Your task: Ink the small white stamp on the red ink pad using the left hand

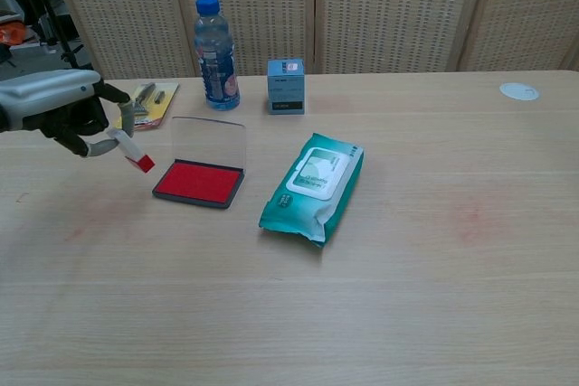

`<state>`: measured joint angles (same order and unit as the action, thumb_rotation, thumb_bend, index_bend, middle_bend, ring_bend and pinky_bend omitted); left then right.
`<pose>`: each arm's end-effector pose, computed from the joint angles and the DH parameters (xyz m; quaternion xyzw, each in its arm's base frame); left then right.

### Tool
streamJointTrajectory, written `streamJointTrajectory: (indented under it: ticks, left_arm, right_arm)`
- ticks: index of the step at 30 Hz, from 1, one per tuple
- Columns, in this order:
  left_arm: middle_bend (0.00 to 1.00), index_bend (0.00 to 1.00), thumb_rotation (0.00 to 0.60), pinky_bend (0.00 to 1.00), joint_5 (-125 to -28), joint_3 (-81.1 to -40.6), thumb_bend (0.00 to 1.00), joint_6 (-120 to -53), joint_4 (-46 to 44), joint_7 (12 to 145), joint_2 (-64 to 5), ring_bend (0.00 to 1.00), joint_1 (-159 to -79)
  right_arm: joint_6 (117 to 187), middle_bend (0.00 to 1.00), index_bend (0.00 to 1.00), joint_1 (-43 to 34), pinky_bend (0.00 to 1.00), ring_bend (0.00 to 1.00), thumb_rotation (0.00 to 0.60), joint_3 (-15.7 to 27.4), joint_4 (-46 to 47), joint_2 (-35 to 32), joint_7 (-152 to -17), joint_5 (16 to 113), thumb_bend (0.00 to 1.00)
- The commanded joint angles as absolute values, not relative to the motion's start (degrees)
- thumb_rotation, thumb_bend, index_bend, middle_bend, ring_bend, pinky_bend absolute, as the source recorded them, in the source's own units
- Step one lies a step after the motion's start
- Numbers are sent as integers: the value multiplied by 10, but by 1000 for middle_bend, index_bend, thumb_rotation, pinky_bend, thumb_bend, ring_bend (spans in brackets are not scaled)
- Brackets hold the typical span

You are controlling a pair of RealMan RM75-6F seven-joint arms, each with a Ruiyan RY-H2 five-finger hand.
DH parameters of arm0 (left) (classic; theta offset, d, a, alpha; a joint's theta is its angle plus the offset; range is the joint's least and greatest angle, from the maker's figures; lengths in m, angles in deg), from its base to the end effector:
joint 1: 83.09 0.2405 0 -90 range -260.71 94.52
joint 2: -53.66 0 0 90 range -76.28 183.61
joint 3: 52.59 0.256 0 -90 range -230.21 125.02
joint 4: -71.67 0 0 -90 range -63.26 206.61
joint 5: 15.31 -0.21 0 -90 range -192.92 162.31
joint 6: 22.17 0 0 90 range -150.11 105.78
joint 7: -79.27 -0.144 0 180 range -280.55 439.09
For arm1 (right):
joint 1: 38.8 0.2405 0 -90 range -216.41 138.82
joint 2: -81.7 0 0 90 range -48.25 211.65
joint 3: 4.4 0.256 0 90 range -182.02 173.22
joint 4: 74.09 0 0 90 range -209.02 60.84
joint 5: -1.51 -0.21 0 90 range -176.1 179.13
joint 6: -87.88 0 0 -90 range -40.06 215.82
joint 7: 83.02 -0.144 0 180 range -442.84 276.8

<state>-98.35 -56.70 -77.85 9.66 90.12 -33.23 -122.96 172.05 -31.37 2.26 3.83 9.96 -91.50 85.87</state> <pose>-0.2337 0.3720 0.0216 -0.7445 -0.3625 -0.3759 0.4160 -0.3385 -0.2123 0.1511 0.5672 -0.3777 0.4236 0.5968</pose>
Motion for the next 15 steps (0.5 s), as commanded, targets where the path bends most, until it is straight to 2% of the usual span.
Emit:
streamJointTrajectory:
  ticks: [1,15]
  left_arm:
    - [1000,599,600,1000,-960,-584,450,-755,100,882,-353,1000,-1244]
    - [1000,601,600,1000,-924,-602,466,-722,119,821,-398,1000,-1267]
  right_arm:
    - [1716,0,0,-312,0,0,600,23,36,100,-918,856,42]
    - [1698,0,0,-306,0,0,600,25,28,100,-931,846,41]
